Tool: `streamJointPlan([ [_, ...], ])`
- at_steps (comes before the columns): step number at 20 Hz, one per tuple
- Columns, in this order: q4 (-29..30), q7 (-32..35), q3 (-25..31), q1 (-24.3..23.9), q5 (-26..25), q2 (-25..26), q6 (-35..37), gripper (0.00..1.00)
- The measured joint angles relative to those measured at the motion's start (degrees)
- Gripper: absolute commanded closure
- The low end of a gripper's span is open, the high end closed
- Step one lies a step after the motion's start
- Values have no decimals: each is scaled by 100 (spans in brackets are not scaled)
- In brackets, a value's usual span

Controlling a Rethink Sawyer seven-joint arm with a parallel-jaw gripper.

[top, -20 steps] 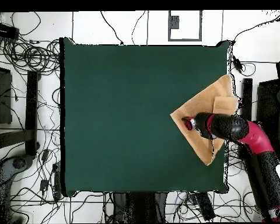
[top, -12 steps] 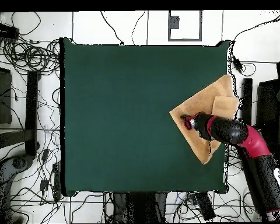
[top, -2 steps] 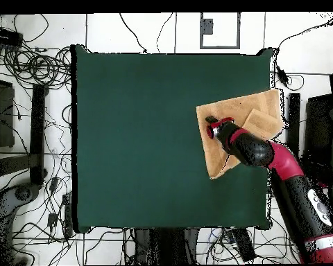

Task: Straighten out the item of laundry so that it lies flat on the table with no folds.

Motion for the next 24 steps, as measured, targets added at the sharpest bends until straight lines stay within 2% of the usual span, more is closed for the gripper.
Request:
streamJointPlan([
  [3,42,1,-93,316,-82,-15,-555,100],
  [7,88,4,-215,675,-80,-40,-913,100],
  [16,235,5,-485,1432,95,-150,-1236,100],
  [24,538,5,-530,1297,258,-416,-1236,100],
])
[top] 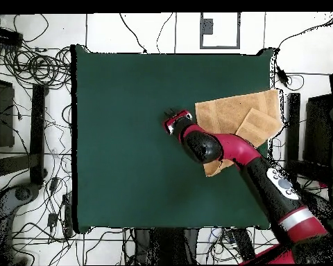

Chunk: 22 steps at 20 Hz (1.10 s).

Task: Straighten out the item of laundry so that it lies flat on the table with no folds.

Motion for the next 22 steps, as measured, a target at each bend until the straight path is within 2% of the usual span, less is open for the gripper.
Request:
streamJointPlan([
  [6,333,0,-132,-257,132,-551,0,100],
  [10,416,0,-140,-442,174,-745,0,100],
  [15,419,0,-176,-589,175,-881,0,100],
  [22,414,0,-367,-539,209,-863,79,100],
])
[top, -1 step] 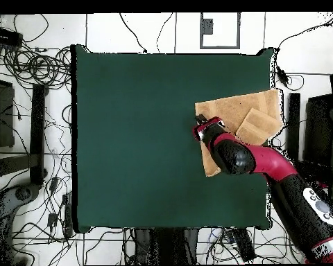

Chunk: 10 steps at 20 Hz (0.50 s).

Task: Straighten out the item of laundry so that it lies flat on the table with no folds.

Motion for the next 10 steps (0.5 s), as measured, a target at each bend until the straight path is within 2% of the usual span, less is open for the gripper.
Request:
streamJointPlan([
  [10,-262,0,-555,329,168,15,923,100],
])
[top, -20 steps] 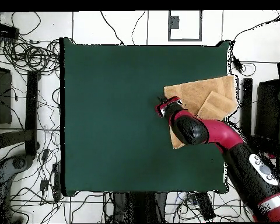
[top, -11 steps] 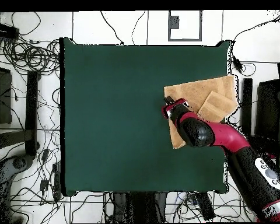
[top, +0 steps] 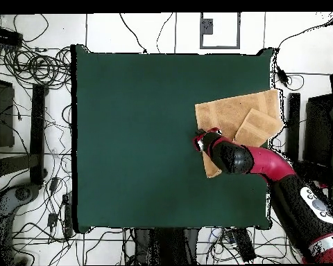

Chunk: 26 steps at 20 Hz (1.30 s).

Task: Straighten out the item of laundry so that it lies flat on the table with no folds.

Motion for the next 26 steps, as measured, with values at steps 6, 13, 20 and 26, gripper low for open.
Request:
streamJointPlan([
  [6,-87,0,-108,147,104,-116,195,100],
  [13,-87,0,-294,194,104,-299,202,100],
  [20,-87,0,-301,195,104,-410,202,100],
  [26,-172,0,-352,199,95,-386,202,100],
])
